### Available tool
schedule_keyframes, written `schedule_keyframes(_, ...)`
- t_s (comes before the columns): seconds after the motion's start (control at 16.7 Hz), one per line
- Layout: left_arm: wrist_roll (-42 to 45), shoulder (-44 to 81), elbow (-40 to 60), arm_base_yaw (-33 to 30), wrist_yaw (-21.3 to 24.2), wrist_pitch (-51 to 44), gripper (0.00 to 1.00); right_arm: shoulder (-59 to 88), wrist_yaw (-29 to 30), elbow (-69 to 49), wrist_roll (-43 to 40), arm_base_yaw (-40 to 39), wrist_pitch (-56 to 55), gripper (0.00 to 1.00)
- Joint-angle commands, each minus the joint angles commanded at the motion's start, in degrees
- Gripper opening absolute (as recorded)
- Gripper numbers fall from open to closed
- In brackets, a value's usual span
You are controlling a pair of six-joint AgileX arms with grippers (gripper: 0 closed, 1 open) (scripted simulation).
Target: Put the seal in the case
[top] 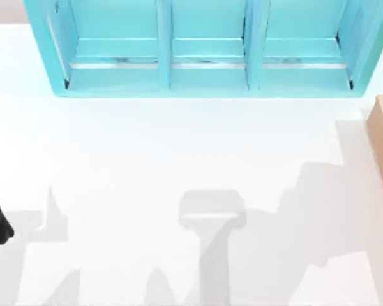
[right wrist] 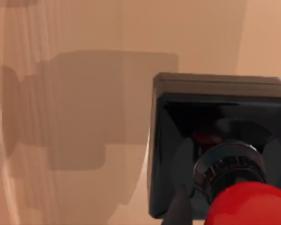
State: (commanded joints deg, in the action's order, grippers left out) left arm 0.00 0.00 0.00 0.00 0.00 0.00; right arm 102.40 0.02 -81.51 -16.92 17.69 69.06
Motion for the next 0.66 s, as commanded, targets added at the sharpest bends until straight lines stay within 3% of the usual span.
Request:
schedule_keyframes(0.3, 0.0, 0.0, 0.0, 0.0, 0.0, 0.0, 1.0, 0.0, 0.0, 0.0, 0.0, 0.0, 0.0, 0.98)
schedule_keyframes(0.66, 0.0, 0.0, 0.0, 0.0, 0.0, 0.0, 1.0, 0.0, 0.0, 0.0, 0.0, 0.0, 0.0, 1.0)
